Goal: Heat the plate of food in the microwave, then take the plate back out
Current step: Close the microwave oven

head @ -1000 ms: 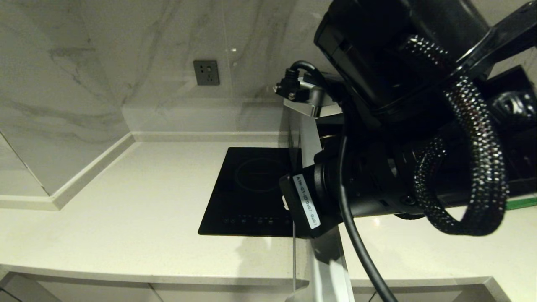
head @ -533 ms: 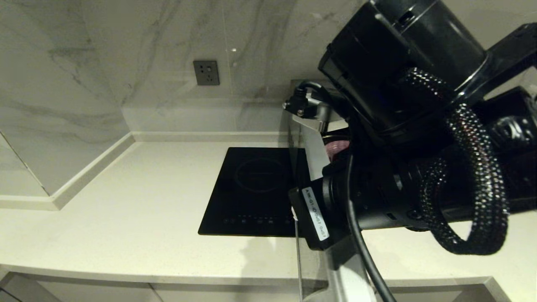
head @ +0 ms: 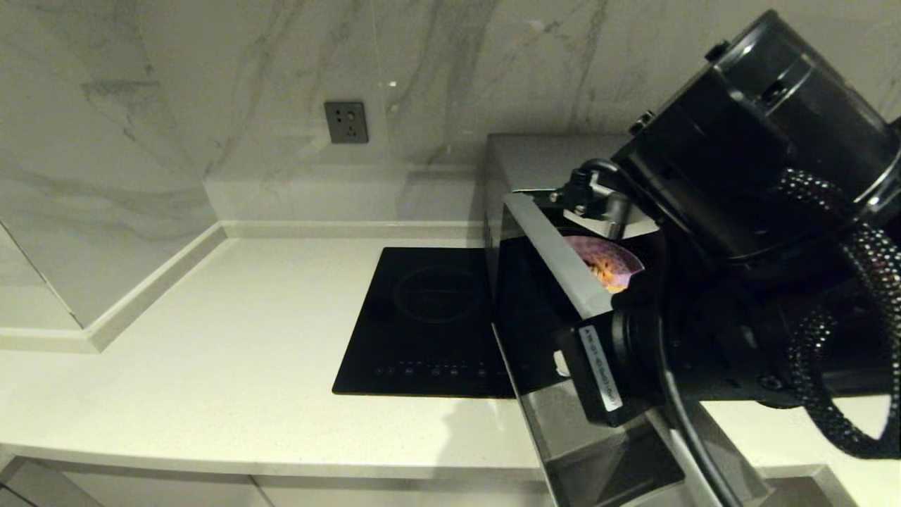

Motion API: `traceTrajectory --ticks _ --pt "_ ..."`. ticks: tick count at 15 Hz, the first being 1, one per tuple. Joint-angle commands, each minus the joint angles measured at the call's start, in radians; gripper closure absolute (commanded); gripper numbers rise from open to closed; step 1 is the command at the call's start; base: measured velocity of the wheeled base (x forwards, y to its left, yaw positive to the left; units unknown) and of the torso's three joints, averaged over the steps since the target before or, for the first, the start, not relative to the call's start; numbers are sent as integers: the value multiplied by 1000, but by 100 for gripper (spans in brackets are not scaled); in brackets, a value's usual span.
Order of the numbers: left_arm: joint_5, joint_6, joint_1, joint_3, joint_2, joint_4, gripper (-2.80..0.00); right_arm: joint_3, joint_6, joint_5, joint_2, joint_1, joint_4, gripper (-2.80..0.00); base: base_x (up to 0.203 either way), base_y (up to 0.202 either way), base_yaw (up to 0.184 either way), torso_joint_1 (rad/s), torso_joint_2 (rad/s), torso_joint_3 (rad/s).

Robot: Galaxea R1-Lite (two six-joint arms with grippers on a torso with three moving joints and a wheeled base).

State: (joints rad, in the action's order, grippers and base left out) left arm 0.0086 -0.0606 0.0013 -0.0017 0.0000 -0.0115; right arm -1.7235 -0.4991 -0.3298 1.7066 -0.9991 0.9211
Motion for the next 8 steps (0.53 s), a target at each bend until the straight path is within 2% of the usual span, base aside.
traceTrajectory --ticks 1,8 --pt "1 -1 0 0 0 -1 0 68 -10 -4 -70 39 4 0 0 0 0 0 0 0" --pt "1 -1 0 0 0 -1 0 173 -17 -6 -168 210 -17 0 0 0 0 0 0 0"
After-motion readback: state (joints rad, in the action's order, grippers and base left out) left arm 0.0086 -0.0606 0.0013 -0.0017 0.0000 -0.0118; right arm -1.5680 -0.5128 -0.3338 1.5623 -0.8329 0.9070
